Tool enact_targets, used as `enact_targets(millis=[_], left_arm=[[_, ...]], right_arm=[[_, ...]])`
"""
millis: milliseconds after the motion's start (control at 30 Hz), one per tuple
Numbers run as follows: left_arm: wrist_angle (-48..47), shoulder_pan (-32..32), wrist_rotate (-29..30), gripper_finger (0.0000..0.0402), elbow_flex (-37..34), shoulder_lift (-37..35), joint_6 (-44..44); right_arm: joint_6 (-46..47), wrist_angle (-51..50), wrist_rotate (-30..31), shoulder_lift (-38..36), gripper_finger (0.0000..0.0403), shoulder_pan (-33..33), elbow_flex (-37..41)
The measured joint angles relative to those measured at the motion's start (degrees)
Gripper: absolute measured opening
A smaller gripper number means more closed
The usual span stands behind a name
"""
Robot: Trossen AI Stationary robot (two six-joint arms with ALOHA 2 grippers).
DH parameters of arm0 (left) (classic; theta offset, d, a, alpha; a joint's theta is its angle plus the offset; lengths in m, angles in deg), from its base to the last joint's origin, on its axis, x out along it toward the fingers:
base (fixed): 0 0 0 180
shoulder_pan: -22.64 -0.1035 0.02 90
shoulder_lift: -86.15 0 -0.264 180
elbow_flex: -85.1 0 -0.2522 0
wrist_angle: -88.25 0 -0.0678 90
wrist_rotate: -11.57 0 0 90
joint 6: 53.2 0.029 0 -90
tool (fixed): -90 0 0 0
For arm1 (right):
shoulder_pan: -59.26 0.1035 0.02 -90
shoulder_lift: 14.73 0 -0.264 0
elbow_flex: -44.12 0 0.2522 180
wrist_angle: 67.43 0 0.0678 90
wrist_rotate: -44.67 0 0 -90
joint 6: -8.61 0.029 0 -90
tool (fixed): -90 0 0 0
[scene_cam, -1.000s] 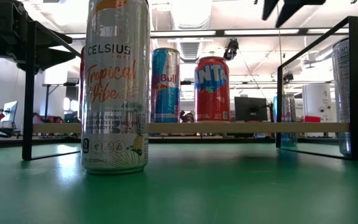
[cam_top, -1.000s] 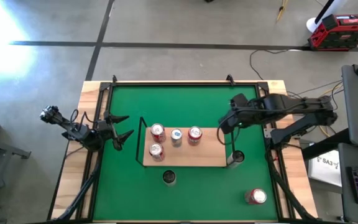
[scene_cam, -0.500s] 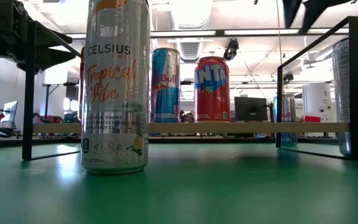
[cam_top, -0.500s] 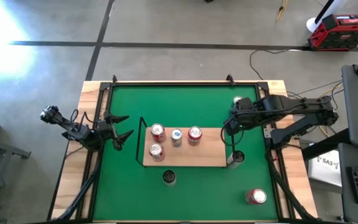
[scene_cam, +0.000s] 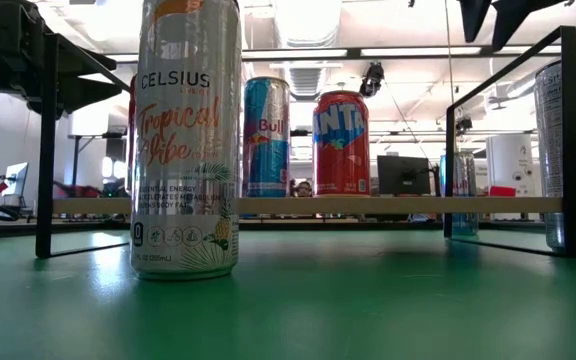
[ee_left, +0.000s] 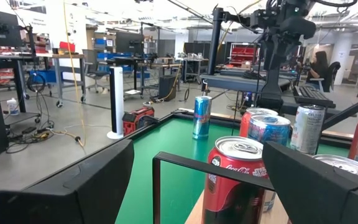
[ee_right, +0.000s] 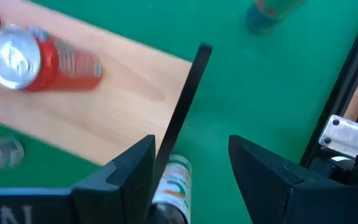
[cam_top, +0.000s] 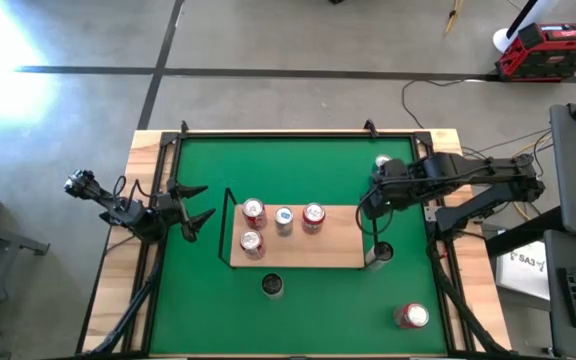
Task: Place canned beverage on shelf
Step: Put the blue soda can on the shelf
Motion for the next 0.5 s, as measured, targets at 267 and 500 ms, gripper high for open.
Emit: enact_targets(millis=[267,500], left_arm=[[0.0,0.0,0.0,0.034,0.0,0.0,0.0],[0.0,0.0,0.0,0.034,0.0,0.0,0.0]], right_arm=[[10.8,0.0,8.0,0.8,0.0196,0.0,1.2],[13.4,0.0,11.1,0.7,0.0196,0.0,3.6]])
